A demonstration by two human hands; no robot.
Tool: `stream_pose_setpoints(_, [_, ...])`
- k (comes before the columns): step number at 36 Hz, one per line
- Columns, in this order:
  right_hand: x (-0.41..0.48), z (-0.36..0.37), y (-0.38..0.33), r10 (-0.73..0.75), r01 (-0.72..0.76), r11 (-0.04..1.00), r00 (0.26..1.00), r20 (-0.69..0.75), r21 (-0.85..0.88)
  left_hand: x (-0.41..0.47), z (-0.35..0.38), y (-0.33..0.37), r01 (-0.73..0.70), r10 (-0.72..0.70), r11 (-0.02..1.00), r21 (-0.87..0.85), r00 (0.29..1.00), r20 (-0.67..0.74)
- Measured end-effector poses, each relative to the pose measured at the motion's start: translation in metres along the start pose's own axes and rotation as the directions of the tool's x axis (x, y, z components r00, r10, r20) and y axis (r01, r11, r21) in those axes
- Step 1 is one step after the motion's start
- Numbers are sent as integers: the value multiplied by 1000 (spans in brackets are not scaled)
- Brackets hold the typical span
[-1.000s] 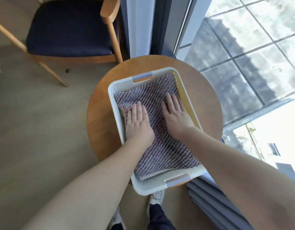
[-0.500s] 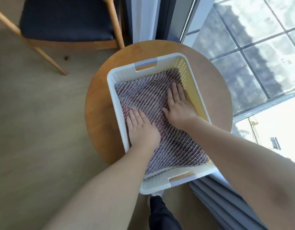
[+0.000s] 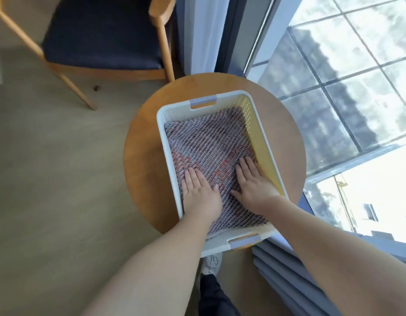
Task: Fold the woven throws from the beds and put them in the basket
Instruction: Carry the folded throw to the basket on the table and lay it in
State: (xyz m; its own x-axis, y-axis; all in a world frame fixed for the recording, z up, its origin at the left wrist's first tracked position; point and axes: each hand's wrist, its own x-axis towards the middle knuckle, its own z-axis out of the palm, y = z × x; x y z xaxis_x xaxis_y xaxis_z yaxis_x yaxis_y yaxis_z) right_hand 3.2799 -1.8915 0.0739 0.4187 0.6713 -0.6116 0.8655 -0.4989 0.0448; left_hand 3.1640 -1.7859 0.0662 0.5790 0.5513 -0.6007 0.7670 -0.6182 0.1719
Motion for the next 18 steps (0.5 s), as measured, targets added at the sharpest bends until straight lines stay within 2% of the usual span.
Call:
stream_pose_setpoints(4, [-19, -47, -12, -15, 34, 991, 989, -144, 130, -15, -51, -4, -69, 80, 986, -153, 995, 62])
stream_pose_setpoints(9, [-47, -133, -50, 67, 43, 940, 950, -306, 337, -55, -142, -40, -245, 218, 961, -130, 957, -192])
stream_pose_setpoints(13, [-78, -207, -100, 54, 115, 919, 910, -411, 376, -102, -212, -102, -226, 176, 969, -97, 911, -373])
stream_pose_setpoints(18, [-122, -286, -179, -20, 227, 918, 844, -536, 325, -172, -277, -201, -114, 21, 982, -149, 855, -519])
